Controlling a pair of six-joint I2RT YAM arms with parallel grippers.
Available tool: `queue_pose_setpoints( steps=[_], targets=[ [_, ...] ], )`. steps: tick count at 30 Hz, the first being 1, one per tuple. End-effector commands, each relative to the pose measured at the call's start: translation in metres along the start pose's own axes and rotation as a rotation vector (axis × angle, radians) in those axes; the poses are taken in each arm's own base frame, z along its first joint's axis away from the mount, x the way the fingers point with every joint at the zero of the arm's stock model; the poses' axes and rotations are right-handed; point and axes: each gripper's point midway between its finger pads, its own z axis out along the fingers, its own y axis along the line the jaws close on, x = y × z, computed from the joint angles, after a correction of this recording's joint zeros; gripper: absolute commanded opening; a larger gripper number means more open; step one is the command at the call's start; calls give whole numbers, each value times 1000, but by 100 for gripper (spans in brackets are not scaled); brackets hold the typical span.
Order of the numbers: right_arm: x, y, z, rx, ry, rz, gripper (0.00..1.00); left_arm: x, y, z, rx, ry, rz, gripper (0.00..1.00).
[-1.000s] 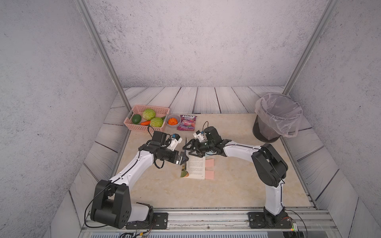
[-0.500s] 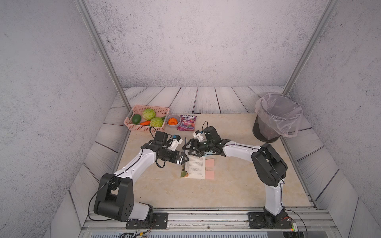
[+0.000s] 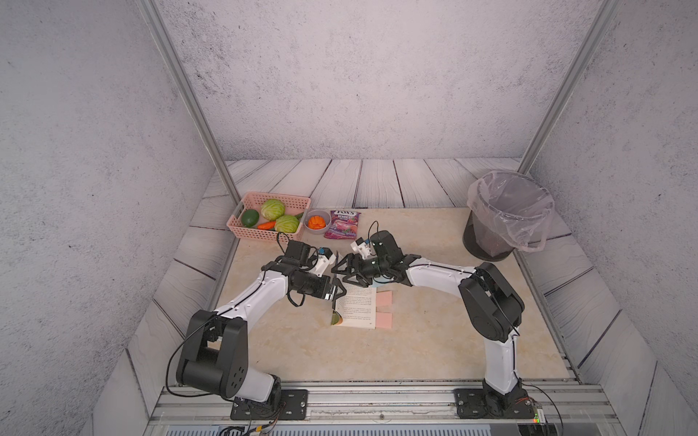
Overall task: Peel off the used sticky note
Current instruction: Open the book at the center of the board.
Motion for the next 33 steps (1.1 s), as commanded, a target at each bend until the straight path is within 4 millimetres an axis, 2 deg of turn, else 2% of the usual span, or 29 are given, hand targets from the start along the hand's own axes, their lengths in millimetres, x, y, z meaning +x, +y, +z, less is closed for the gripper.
queue_pose_setpoints(
  steps=[1,3,9,12,17,23,28,33],
  targets=[
    [-4,-1,5,7,-8,-11,77,-9,-6,0,20,-12,11,80],
    [-4,0,5,7,-9,-11,77,-8,-5,0,17,-10,10,70],
    [-4,0,4,11,-14,-12,77,-7,-1,-5,-29,-16,24,33],
    [-3,0,1,25,-18,-25,76,-10,6,-11,-86,-27,43,1],
    [-5,1,-13,72,-31,-67,75,-14,18,-23,-171,-28,72,0],
    [-2,3,-45,101,-39,-138,76,-9,37,-40,-247,-50,85,0],
    [5,-26,-74,140,-39,-102,75,-4,50,-48,-222,-91,31,0],
    [15,-59,-95,171,-40,-65,71,0,54,-42,-129,-101,-33,0]
  ],
)
